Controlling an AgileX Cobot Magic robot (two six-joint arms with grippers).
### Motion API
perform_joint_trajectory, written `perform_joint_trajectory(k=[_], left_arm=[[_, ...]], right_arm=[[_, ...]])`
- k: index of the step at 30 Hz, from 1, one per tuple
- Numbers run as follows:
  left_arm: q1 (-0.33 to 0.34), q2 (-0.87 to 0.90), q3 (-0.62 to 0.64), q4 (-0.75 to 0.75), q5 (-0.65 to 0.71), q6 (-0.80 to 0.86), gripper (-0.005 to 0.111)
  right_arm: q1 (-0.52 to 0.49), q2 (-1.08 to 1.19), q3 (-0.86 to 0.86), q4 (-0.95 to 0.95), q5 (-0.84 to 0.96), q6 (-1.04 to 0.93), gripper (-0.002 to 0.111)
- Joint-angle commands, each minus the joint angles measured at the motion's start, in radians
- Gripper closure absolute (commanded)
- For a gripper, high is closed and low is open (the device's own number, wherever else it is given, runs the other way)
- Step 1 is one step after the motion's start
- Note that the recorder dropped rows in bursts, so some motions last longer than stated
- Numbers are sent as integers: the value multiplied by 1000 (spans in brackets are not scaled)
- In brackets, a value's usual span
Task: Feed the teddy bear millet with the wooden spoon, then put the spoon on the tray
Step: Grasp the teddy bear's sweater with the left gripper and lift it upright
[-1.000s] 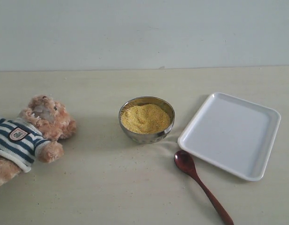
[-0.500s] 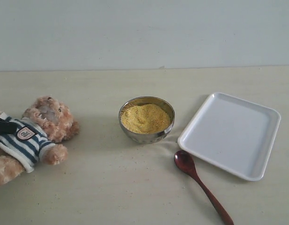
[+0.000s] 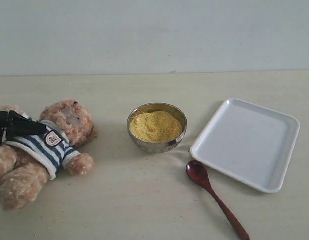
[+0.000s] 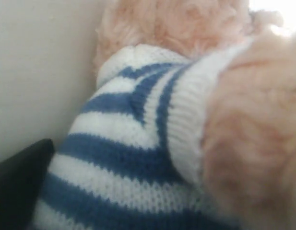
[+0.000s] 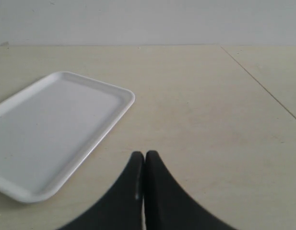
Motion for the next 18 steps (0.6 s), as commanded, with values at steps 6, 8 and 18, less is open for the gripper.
perform_joint_trajectory(k=[6, 8, 18], left_arm=[[-10, 37, 7, 32, -72, 8, 100], [-10, 37, 7, 12, -36, -2, 102], [4, -127, 12, -99, 96, -16, 102]], right_arm=[[-5, -5, -1, -6, -11, -3, 108], [-5, -5, -1, -6, -11, -3, 108], [-5, -5, -1, -6, -27, -3, 108]])
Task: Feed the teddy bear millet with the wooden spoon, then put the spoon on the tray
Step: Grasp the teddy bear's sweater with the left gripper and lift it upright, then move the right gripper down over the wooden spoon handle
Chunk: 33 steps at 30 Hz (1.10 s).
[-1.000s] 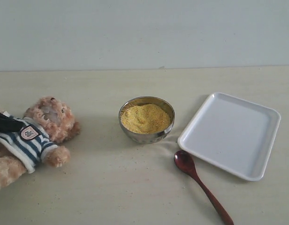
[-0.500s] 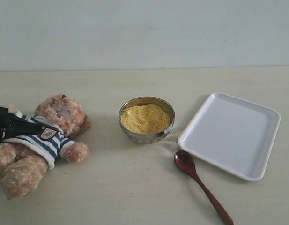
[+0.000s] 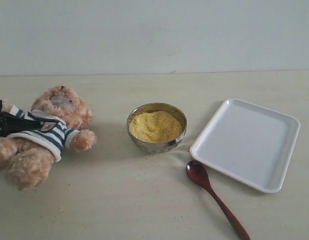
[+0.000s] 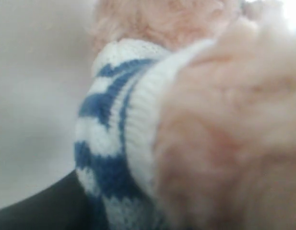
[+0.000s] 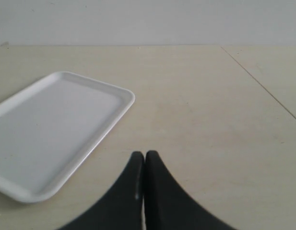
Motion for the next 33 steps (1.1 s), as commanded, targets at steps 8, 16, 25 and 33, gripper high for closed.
perform_joint_trajectory(k=[8, 16, 25, 33], left_arm=[[0, -426, 209, -86, 41, 151, 102], [-24, -462, 448, -280, 41, 320, 102], [-128, -350, 482, -293, 41, 549, 102], [-129, -236, 402, -293, 41, 553, 102]], right_arm=[[-5, -5, -1, -6, -34, -3, 108], [-5, -5, -1, -6, -34, -3, 108], [-5, -5, -1, -36, -55, -65, 108], [-5, -5, -1, 645, -478, 253, 108]])
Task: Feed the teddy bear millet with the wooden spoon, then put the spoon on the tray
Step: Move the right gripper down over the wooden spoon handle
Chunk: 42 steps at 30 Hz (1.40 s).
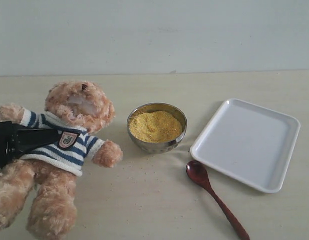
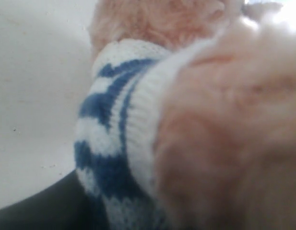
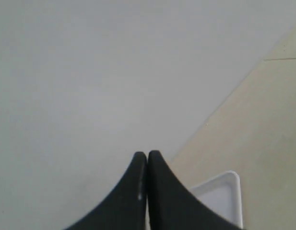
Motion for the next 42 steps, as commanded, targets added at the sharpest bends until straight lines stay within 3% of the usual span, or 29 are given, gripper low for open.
perform_joint_trajectory(k=[1, 4, 6, 7, 8, 11, 12, 14, 16, 18, 19, 20, 22, 26, 33, 37, 42], left_arm=[[-8, 36, -20, -18, 16, 7, 102], [-8, 42, -21, -18, 16, 7, 102], [-8, 42, -21, -18, 16, 7, 102], [-8, 42, -21, -18, 16, 14, 102], [-8, 42, -21, -18, 16, 19, 102], [-8, 42, -21, -18, 16, 21, 102], [-8, 42, -21, -18, 16, 21, 102], [-8, 42, -21, -18, 16, 21, 102], [-8, 42, -21, -18, 16, 21, 102], [-8, 42, -21, -18, 16, 21, 102], [-8, 42, -21, -18, 16, 21, 102], [-8, 42, -21, -18, 16, 21, 102], [-8, 42, -21, -18, 16, 24, 102], [-8, 42, -21, -18, 16, 24, 102], [-8, 42, -21, -18, 16, 24, 102], [-8, 42, -21, -18, 16, 24, 102], [-8, 42, -21, -18, 16, 24, 102]], right_arm=[[-5, -5, -1, 48, -140, -7, 108], [-5, -5, -23, -17, -257, 204, 108], [14, 22, -175, -630, -199, 503, 108], [43, 128, -248, -1244, -251, 818, 108], [55, 211, -274, -1467, -324, 959, 108], [74, 539, -298, -1745, -531, 1195, 108], [74, 746, -290, -1770, -612, 1170, 108], [74, 1040, -285, -1777, -669, 1074, 108], [98, 1206, -194, -1681, -912, 754, 108], [201, 1313, -43, -1325, -1049, 387, 108], [300, 1364, -1, -1074, -1125, 171, 108], [384, 1384, -1, -1078, -1013, 86, 108], [508, 1414, -9, -1009, -1022, 61, 108], [633, 1461, -54, -677, -907, -15, 108], [859, 1505, -83, -524, -845, -45, 108], [901, 1505, -83, -350, -900, -67, 108], [901, 1505, -83, -289, -902, -129, 104]])
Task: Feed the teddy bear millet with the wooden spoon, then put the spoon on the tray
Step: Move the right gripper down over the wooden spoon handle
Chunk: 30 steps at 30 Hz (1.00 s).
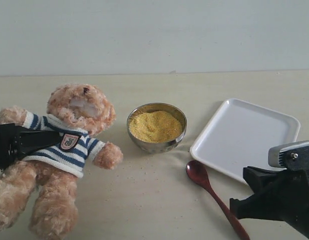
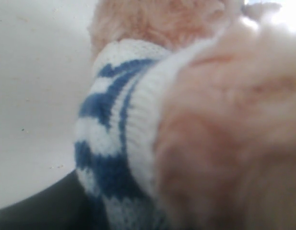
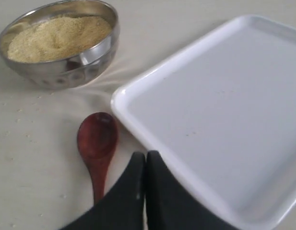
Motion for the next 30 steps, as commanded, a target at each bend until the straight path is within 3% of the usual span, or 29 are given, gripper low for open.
perform_joint_trajectory(k=[1, 7, 10, 12, 14, 16, 18, 21, 25, 30], left_arm=[[-5, -1, -6, -10, 18, 6, 102], [-5, -1, -6, -10, 18, 6, 102], [-5, -1, -6, -10, 18, 6, 102], [-5, -1, -6, -10, 18, 6, 102], [-5, -1, -6, -10, 18, 16, 102], [-5, -1, -6, -10, 18, 20, 102], [-5, -1, -6, -10, 18, 20, 102], [-5, -1, -6, -10, 18, 20, 102], [-5, -1, -6, -10, 18, 20, 102], [-5, -1, -6, -10, 18, 20, 102]], right_arm=[[4, 3, -2, 48, -13, -58, 103], [4, 3, -2, 43, 27, -49, 97], [4, 3, -2, -52, 89, -18, 96], [4, 3, -4, -161, 104, 20, 87], [4, 3, -23, -242, 114, 41, 69], [4, 3, -57, -231, 135, 35, 51], [4, 3, -101, -205, 176, 27, 42], [4, 25, -162, -193, 288, -18, 43], [4, 107, -190, -169, 303, -49, 47], [4, 155, -181, -176, 386, 24, 48]])
